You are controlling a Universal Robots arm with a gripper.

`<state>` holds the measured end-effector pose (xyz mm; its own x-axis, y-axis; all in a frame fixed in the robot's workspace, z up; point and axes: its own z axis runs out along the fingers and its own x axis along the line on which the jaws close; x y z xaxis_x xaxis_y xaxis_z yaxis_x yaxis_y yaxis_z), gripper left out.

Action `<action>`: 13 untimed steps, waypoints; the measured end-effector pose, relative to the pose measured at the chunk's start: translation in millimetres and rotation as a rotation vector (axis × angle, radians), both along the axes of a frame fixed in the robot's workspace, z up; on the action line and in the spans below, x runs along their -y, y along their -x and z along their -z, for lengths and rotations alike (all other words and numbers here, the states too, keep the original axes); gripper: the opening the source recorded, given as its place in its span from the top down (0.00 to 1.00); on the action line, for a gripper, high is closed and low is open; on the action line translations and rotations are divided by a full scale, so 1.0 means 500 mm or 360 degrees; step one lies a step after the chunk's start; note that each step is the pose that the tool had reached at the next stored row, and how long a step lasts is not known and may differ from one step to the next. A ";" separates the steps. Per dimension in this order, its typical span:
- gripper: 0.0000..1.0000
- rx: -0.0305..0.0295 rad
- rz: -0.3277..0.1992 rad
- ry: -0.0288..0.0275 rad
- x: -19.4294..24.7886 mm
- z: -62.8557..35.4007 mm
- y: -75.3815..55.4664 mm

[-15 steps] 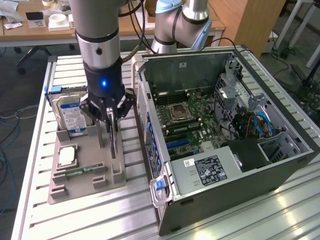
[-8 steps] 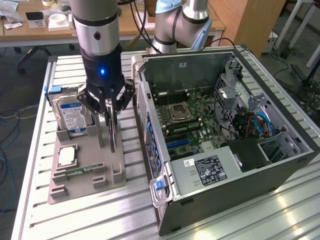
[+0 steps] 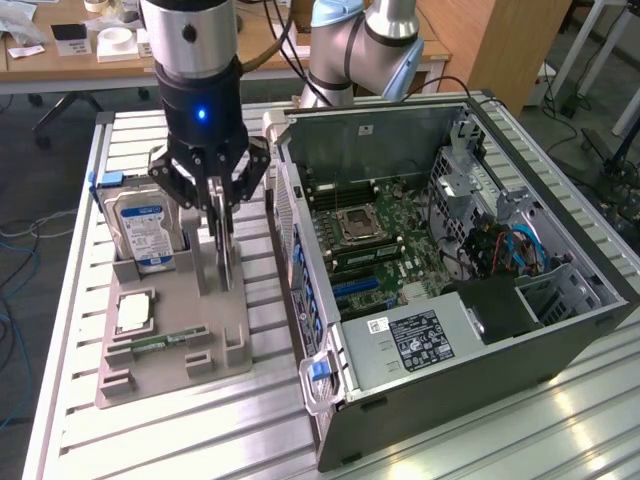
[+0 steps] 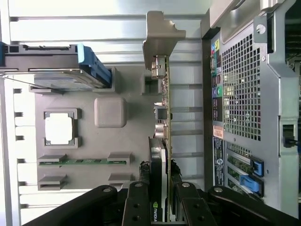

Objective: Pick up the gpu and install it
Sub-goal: 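Pick up the gpu and move the gpu toward the slot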

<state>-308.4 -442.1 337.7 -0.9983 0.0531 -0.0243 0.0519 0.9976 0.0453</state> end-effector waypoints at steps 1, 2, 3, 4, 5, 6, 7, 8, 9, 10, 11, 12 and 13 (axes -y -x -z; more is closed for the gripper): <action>0.73 -0.00001 0.0000 0.00001 0.0000 -0.006 0.000; 0.73 -0.00001 0.0000 0.00000 0.0000 -0.012 0.000; 0.73 0.00001 0.0000 0.00000 0.0000 -0.017 0.000; 0.73 0.00001 0.0000 0.00000 -0.0001 -0.023 0.000; 0.73 0.00000 0.0000 0.00000 0.0000 -0.028 0.000; 0.73 0.00000 0.0000 0.00000 0.0000 -0.033 0.000; 0.73 0.00001 0.0000 0.00000 0.0000 -0.039 0.000; 0.73 -0.00001 0.0000 0.00001 0.0000 -0.045 0.000; 0.73 0.00000 0.0000 0.00000 0.0000 -0.051 0.000; 0.73 0.00001 0.0000 0.00000 0.0000 -0.057 0.000; 0.73 0.00001 0.0000 0.00000 0.0000 -0.063 0.000; 0.73 0.00000 0.0000 0.00000 0.0000 -0.069 0.000; 0.73 0.00000 0.0000 0.00000 0.0000 -0.075 0.000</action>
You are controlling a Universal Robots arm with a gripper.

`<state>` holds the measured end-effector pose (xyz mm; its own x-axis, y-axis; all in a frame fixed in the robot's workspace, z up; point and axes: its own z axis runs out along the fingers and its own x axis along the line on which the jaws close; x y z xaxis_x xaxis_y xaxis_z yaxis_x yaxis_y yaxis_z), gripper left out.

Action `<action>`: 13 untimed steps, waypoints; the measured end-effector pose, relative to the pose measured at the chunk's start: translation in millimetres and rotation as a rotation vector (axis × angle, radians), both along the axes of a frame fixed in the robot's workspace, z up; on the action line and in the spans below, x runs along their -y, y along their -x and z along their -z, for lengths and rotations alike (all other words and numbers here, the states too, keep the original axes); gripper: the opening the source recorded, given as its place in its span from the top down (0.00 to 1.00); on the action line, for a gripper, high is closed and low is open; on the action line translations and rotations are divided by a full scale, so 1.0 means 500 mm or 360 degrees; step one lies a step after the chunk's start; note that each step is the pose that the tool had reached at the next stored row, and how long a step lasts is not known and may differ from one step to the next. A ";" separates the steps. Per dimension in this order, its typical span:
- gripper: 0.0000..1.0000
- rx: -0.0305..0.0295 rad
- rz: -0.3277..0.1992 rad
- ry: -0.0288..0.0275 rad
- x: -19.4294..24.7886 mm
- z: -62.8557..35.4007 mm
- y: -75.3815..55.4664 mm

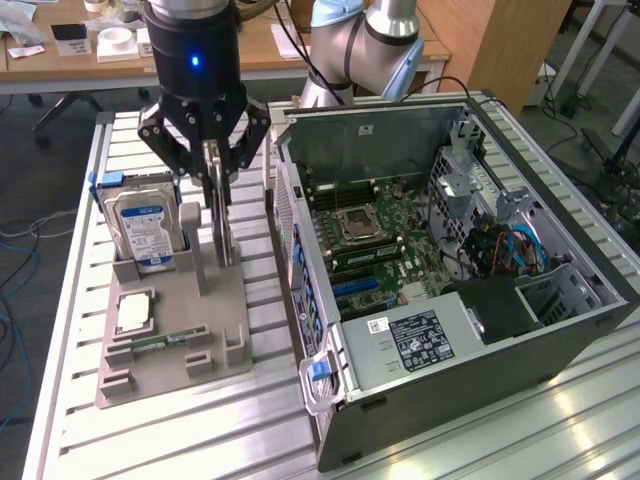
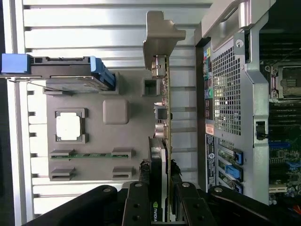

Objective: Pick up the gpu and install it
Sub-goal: 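Pick up the gpu and move the gpu toward the slot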

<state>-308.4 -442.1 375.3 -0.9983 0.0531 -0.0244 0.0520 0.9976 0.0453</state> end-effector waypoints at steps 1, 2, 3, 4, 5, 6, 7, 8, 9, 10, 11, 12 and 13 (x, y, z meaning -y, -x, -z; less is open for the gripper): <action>0.73 0.00000 0.0000 0.00001 0.0000 -0.006 0.000; 0.73 0.00000 0.0000 0.00000 0.0000 -0.012 0.000; 0.73 0.00001 0.0000 0.00001 0.0000 -0.018 0.000; 0.73 0.00000 0.0000 0.00001 0.0000 -0.024 0.000; 0.73 0.00000 0.0000 0.00001 0.0000 -0.029 0.000; 0.73 -0.00001 0.0000 0.00001 0.0000 -0.035 0.000; 0.73 -0.00001 0.0000 0.00001 0.0000 -0.040 0.000; 0.73 0.00001 0.0000 0.00001 0.0000 -0.045 0.000; 0.73 0.00001 0.0000 0.00000 0.0000 -0.050 0.000; 0.73 0.00000 0.0000 0.00000 0.0000 -0.061 0.000; 0.73 0.00000 0.0000 0.00000 0.0000 -0.072 0.000; 0.73 0.00000 0.0000 0.00000 0.0000 -0.077 0.000; 0.73 0.00000 0.0000 0.00001 0.0000 -0.082 0.000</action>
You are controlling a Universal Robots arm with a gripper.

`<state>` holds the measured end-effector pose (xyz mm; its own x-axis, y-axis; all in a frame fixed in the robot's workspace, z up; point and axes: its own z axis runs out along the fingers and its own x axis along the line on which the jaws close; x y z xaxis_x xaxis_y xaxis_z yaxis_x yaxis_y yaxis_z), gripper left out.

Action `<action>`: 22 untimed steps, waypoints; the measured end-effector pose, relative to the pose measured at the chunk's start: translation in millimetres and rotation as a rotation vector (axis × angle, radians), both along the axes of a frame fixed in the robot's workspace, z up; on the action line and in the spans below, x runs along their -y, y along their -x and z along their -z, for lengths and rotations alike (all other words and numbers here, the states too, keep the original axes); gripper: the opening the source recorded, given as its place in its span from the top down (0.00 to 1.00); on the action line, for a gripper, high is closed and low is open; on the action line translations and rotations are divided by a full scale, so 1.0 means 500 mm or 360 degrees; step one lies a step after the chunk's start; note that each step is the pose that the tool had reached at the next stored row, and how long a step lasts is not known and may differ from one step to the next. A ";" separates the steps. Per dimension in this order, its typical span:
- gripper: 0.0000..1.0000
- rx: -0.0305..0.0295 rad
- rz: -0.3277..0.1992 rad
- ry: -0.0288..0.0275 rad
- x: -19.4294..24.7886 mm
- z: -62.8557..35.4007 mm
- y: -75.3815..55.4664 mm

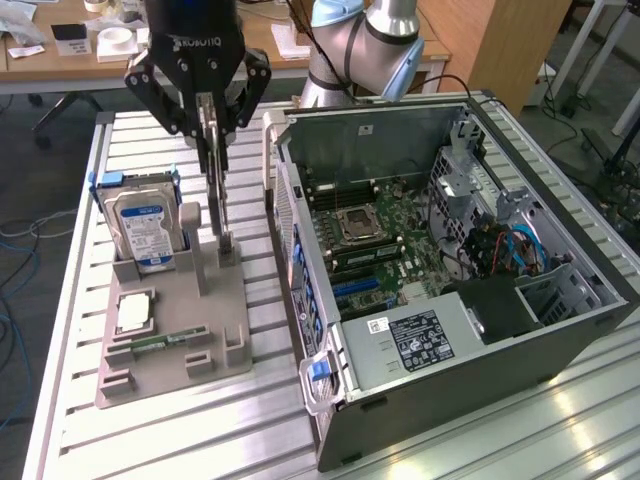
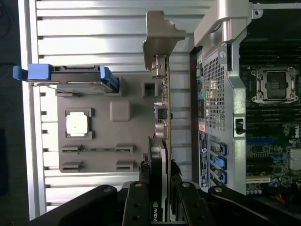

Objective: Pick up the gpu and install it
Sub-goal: 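Pick up the gpu and move the gpu toward the slot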

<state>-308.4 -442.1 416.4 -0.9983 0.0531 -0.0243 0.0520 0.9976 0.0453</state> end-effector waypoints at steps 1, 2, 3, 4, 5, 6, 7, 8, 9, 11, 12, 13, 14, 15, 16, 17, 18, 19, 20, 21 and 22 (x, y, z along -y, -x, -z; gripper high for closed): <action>0.73 0.00000 0.0000 0.00000 0.0000 -0.005 0.000; 0.73 0.00000 0.0000 0.00000 0.0000 -0.015 0.000; 0.73 0.00000 0.0000 -0.00001 0.0000 -0.020 0.000; 0.73 0.00001 0.0000 0.00000 0.0000 -0.024 0.000; 0.73 0.00001 0.0000 -0.00001 0.0000 -0.029 0.000; 0.73 0.00001 0.0000 -0.00001 0.0001 -0.032 0.000; 0.73 0.00000 0.0000 0.00000 0.0000 -0.036 0.000; 0.73 0.00000 0.0000 0.00000 0.0000 -0.041 0.000; 0.73 0.00000 0.0000 -0.00001 0.0000 -0.044 0.000; 0.73 0.00002 0.0000 -0.00001 0.0000 -0.052 0.000; 0.73 0.00001 0.0000 -0.00001 0.0000 -0.056 0.000; 0.73 0.00000 0.0000 -0.00001 0.0000 -0.060 0.000; 0.73 0.00000 0.0000 0.00000 0.0000 -0.064 0.000; 0.73 -0.00001 0.0000 0.00001 0.0000 -0.069 0.000; 0.73 0.00001 0.0000 -0.00001 0.0000 -0.074 0.000; 0.73 0.00001 0.0000 -0.00002 0.0000 -0.078 0.000; 0.73 0.00001 0.0000 -0.00001 0.0000 -0.082 0.000; 0.73 0.00001 0.0000 0.00000 0.0000 -0.085 0.000; 0.73 0.00001 0.0000 -0.00001 0.0000 -0.086 0.000; 0.73 0.00001 0.0000 -0.00002 0.0000 -0.086 0.000; 0.73 0.00001 0.0000 -0.00001 0.0000 -0.086 0.000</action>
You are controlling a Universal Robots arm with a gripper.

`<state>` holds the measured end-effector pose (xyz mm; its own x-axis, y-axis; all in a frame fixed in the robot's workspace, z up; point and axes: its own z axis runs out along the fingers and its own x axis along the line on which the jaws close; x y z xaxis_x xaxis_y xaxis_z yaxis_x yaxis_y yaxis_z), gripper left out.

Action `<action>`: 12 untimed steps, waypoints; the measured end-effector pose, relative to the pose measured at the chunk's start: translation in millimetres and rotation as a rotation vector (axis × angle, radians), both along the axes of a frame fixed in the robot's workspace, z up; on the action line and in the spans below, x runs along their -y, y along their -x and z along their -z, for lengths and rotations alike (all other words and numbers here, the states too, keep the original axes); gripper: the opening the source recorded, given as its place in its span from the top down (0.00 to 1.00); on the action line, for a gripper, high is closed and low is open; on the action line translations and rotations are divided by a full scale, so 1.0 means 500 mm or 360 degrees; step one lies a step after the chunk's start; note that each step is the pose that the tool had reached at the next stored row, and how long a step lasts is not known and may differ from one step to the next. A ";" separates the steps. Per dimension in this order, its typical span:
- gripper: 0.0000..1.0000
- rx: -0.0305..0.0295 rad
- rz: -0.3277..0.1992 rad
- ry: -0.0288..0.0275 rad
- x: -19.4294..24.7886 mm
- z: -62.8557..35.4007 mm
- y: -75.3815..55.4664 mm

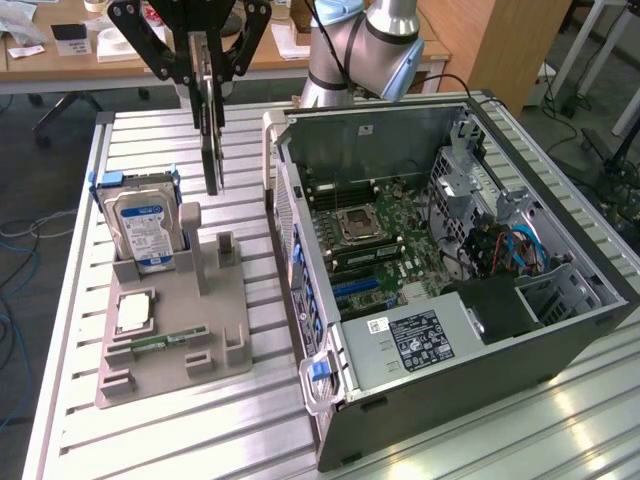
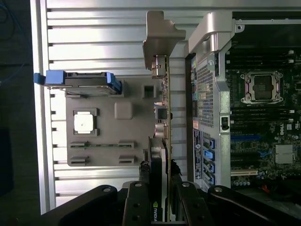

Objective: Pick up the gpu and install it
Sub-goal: 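Pick up the gpu and move the gpu toward the slot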

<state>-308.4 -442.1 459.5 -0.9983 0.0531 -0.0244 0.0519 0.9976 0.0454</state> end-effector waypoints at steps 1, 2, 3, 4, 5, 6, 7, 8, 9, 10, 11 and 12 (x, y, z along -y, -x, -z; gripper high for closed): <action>0.73 0.00000 0.0000 0.00000 0.0000 0.000 0.000; 0.73 0.00000 0.0000 0.00000 0.0000 0.000 0.000; 0.73 -0.00002 0.0000 0.00001 0.0000 0.000 0.000; 0.73 -0.00004 0.0000 0.00002 0.0000 0.000 -0.002; 0.73 -0.00003 0.0000 0.00002 0.0000 0.000 -0.005; 0.73 -0.00002 0.0000 0.00002 0.0000 0.000 -0.009; 0.73 -0.00003 0.0000 0.00001 0.0000 0.000 -0.014; 0.73 -0.00001 0.0000 0.00001 0.0000 0.000 -0.019; 0.73 -0.00002 0.0000 0.00000 0.0000 0.000 -0.024; 0.73 0.00000 0.0000 0.00000 0.0000 0.000 -0.029; 0.73 0.00000 0.0000 -0.00001 0.0000 0.000 -0.034; 0.73 -0.00001 0.0000 0.00000 0.0000 0.000 -0.038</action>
<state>-289.3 -442.1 459.6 -0.9983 0.0530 -0.0243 0.0518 0.9976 0.0453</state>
